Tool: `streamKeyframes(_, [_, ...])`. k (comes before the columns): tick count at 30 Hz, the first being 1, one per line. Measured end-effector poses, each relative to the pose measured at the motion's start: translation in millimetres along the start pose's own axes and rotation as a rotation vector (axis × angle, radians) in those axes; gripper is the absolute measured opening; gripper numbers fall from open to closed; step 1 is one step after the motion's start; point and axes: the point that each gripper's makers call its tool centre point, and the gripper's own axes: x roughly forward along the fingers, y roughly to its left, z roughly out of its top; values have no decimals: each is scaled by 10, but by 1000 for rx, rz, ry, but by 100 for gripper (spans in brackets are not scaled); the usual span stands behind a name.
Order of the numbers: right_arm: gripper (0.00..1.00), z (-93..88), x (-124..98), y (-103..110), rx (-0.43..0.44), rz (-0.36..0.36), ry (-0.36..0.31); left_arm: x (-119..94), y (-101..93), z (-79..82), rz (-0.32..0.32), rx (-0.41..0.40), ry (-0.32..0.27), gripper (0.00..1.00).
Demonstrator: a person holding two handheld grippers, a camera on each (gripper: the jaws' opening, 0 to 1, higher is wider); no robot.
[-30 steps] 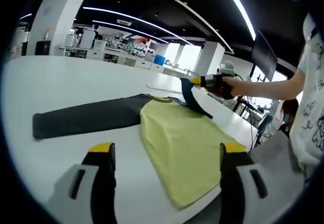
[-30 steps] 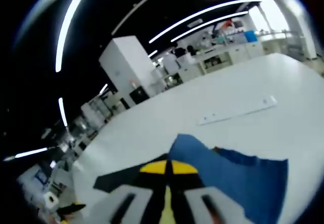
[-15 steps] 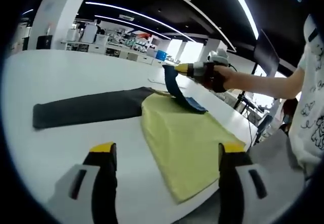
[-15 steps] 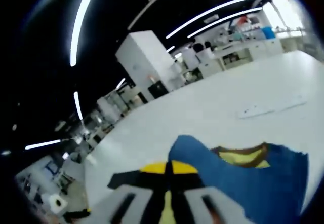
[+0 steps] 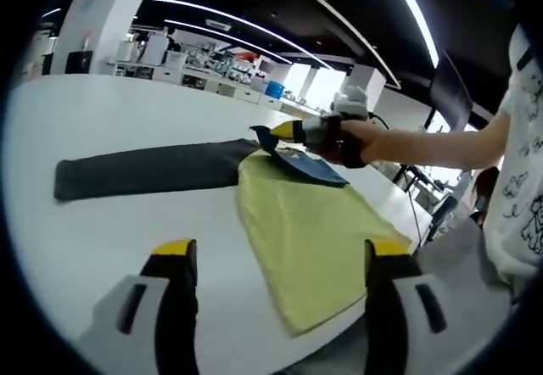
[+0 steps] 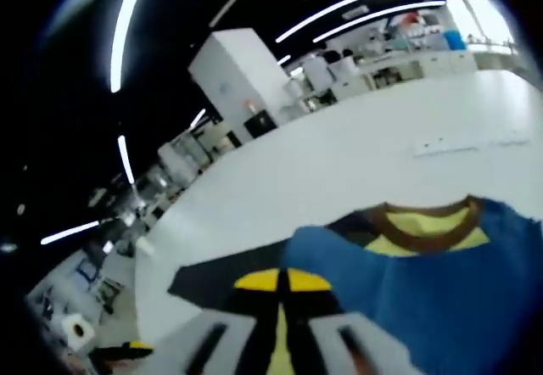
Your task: Fold the garment on the visible template until the final outline fits inside the template.
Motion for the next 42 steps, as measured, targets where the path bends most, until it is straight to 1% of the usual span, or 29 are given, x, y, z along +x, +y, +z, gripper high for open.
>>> streamKeyframes(4, [0,-72,84,-57,8,-5,22,-2,-13,-23,2,-12,0,78])
streamKeyframes(7, [0,-181,119,-17,-14,2,65,-7,-15,-22,8,-18,-7,77])
streamKeyframes(9, [0,-234,156,-39,-16,-3,79,-12,-13,-26,11,-25,-9,77])
streamKeyframes(13, [0,-282,230,-74,-12,-4,95,-18,-3,-28,17,-29,-11,77])
streamKeyframes(15, [0,-346,254,-73,-27,-10,121,-21,7,-23,22,-33,-13,77])
streamKeyframes(18, [0,-376,316,-99,-45,-8,142,-26,10,-6,27,-30,-14,77])
streamKeyframes(22, [0,-406,392,-118,-40,-5,161,-33,37,15,33,-33,-23,76])
streamKeyframes(23, [0,-432,368,-86,-46,0,170,-33,40,18,33,-32,-24,76])
streamKeyframes(25, [0,-456,374,-93,-56,14,180,-35,45,25,33,-30,-24,76])
streamKeyframes(28, [0,-450,375,-115,-61,22,185,-48,58,38,36,-24,-25,76])
streamKeyframes(30, [0,-431,356,-87,-78,42,182,-63,70,46,38,-25,-28,76])
streamKeyframes(32, [4,-398,313,-24,-108,72,167,-73,81,42,39,-22,-25,76])
streamKeyframes(34, [11,-376,282,2,-110,95,154,-80,88,40,38,-19,-22,76])
streamKeyframes(35, [14,-360,252,49,-119,114,140,-82,91,43,38,-18,-22,76])
streamKeyframes(36, [18,-344,209,80,-145,131,134,-84,95,48,39,-15,-22,76])
streamKeyframes(37, [23,-351,211,60,-157,139,130,-84,101,58,39,-13,-24,76])
streamKeyframes(38, [28,-345,191,60,-170,143,127,-82,104,65,38,-13,-25,77])
streamKeyframes(41, [47,-322,66,84,-224,153,121,-65,107,92,32,-9,-28,77])
streamKeyframes(42, [55,-332,22,83,-259,171,126,-60,104,97,30,-7,-27,77])
